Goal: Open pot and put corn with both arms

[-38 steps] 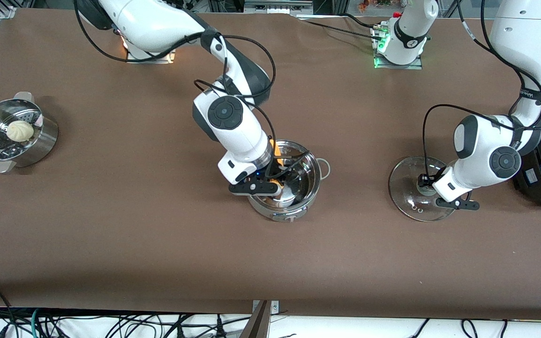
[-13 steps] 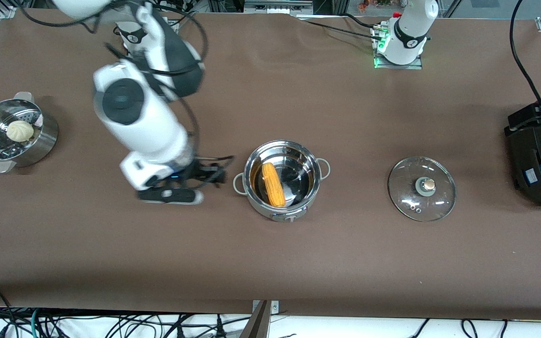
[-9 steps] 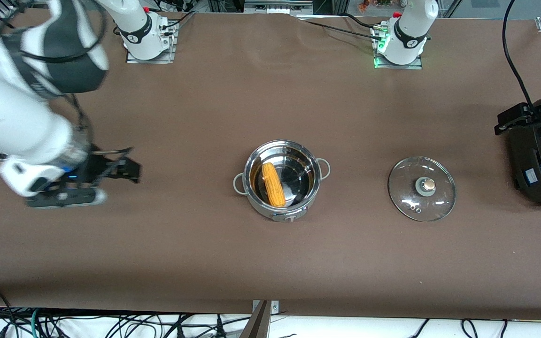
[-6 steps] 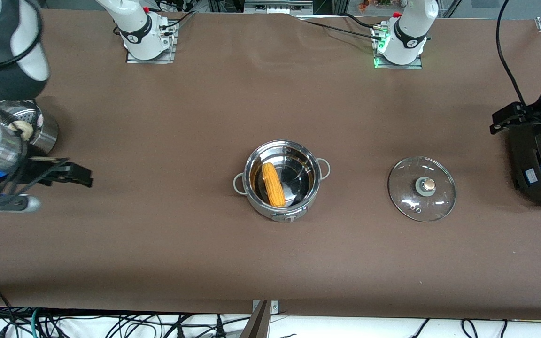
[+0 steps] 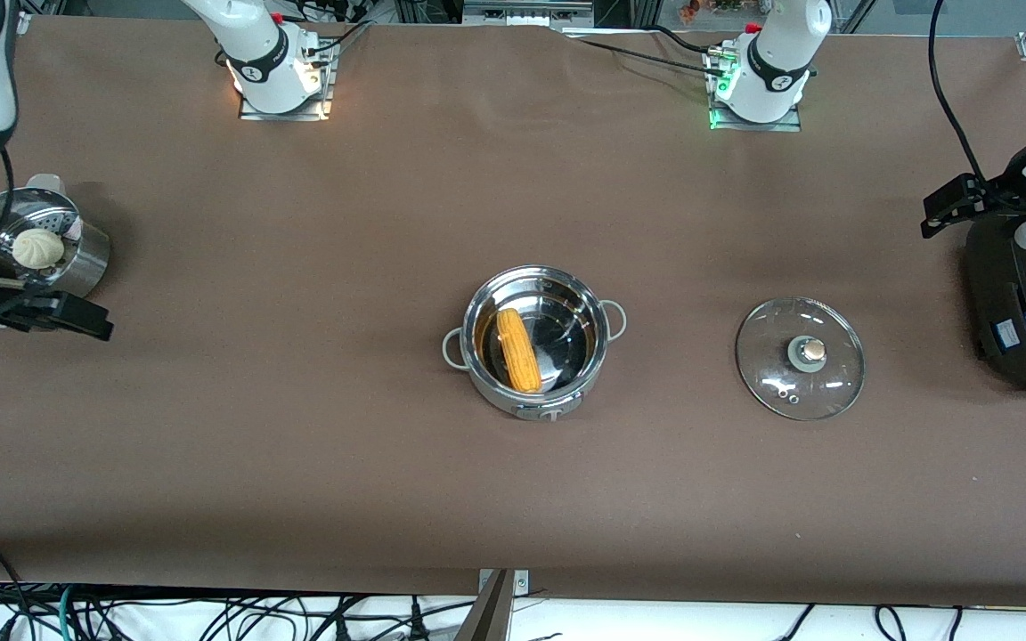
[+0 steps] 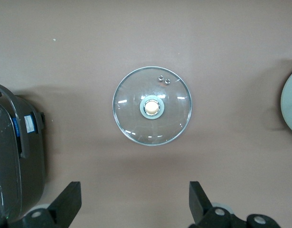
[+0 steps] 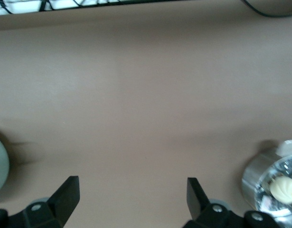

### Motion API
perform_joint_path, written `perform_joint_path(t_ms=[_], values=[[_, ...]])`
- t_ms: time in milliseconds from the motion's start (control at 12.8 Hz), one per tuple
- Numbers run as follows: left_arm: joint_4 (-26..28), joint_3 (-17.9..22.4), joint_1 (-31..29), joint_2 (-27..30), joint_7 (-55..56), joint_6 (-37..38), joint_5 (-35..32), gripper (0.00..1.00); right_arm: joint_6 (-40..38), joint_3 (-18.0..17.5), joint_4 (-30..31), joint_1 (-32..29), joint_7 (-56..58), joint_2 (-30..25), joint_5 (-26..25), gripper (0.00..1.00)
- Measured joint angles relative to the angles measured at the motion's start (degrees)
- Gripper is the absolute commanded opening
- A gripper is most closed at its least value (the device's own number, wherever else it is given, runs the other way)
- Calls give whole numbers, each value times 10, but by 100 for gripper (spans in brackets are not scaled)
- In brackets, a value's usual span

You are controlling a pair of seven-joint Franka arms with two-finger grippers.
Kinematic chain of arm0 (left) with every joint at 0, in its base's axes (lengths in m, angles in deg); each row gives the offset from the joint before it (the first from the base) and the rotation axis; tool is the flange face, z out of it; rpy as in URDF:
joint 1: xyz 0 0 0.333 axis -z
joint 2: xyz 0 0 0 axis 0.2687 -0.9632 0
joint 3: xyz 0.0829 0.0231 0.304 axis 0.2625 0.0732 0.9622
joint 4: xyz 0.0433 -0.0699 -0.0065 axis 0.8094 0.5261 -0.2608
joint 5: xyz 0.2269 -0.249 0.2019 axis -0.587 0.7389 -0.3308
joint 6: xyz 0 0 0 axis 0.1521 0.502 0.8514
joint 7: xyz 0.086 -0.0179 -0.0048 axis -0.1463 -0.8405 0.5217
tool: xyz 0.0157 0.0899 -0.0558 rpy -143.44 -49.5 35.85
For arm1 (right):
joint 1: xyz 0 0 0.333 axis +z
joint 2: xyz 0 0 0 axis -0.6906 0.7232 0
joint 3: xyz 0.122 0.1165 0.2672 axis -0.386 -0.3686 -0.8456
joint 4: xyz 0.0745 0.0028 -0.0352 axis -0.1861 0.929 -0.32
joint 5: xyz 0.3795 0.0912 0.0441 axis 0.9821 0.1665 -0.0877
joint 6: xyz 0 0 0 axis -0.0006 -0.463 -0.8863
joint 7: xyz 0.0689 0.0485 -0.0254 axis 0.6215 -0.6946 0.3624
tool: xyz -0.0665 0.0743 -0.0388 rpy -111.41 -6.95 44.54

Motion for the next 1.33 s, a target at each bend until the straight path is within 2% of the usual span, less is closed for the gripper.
perform_joint_path(t_ms=[313, 783, 940, 1331], values=[[-15, -1, 3, -3, 0, -5, 0, 100, 1, 4, 131, -29, 11, -97, 0, 100], [-30, -1, 15, -11, 0, -4, 0, 100, 6, 4, 256, -38, 11, -171, 1, 100], [-36, -1, 15, -13, 0, -3, 0, 100, 11, 3, 272, -38, 12, -173, 3, 100], [-42, -1, 16, -18, 0, 5, 0, 100, 17, 5, 267, -38, 54, -164, 24, 100]])
